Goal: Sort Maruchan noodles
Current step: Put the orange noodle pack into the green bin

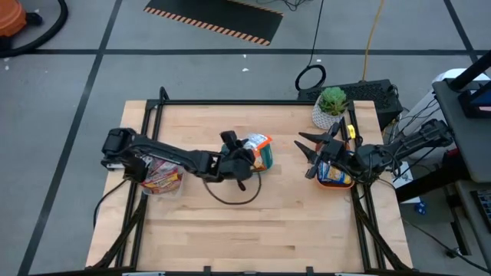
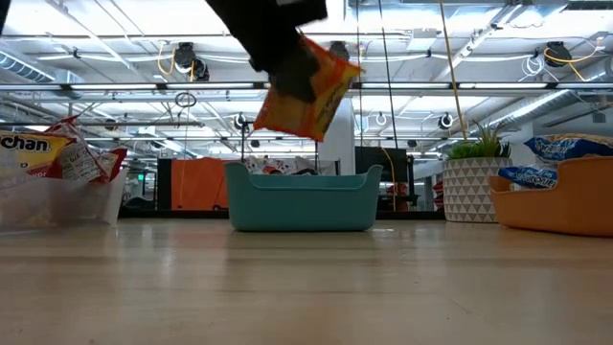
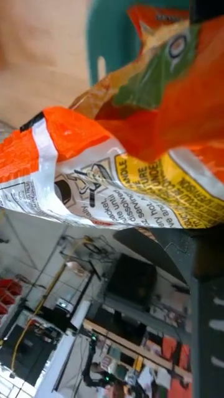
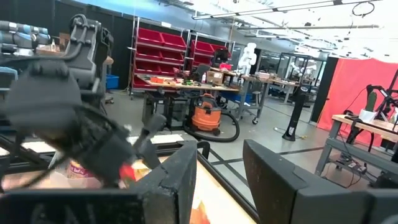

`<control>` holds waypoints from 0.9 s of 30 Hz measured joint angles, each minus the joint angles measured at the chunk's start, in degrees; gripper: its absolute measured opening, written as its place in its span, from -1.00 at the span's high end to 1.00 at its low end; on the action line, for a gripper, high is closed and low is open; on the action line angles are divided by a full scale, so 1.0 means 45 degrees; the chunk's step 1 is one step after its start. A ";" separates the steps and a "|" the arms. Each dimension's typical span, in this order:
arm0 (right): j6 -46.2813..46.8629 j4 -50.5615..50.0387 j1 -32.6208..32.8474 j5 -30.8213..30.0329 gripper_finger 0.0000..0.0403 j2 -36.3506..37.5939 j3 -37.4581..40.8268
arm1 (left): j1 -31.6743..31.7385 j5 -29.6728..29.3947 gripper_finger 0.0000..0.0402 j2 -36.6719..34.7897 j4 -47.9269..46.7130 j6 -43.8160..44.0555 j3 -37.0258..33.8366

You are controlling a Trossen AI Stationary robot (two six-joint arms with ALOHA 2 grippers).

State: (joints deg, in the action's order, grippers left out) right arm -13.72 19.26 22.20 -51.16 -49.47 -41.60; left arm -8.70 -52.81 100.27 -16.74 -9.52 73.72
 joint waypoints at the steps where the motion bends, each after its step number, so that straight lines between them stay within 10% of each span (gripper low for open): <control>1: -0.0009 0.0026 0.0000 0.0000 0.37 0.0000 0.0000 | 0.0082 -0.0053 0.21 0.0222 -0.0289 0.0088 0.0192; 10: -0.0096 -0.0066 0.0005 0.0034 0.38 -0.0005 0.0005 | 0.0665 0.0219 0.21 0.1274 -0.4220 0.2829 0.1853; 27: 0.0224 -0.0150 0.0005 0.0044 0.38 -0.0005 0.0005 | 0.1017 0.2374 0.21 0.1230 -0.5061 0.3118 0.1858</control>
State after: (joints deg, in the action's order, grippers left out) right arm -12.71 18.58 22.22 -50.96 -49.50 -41.58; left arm -4.13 -42.13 105.80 -39.51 4.51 82.08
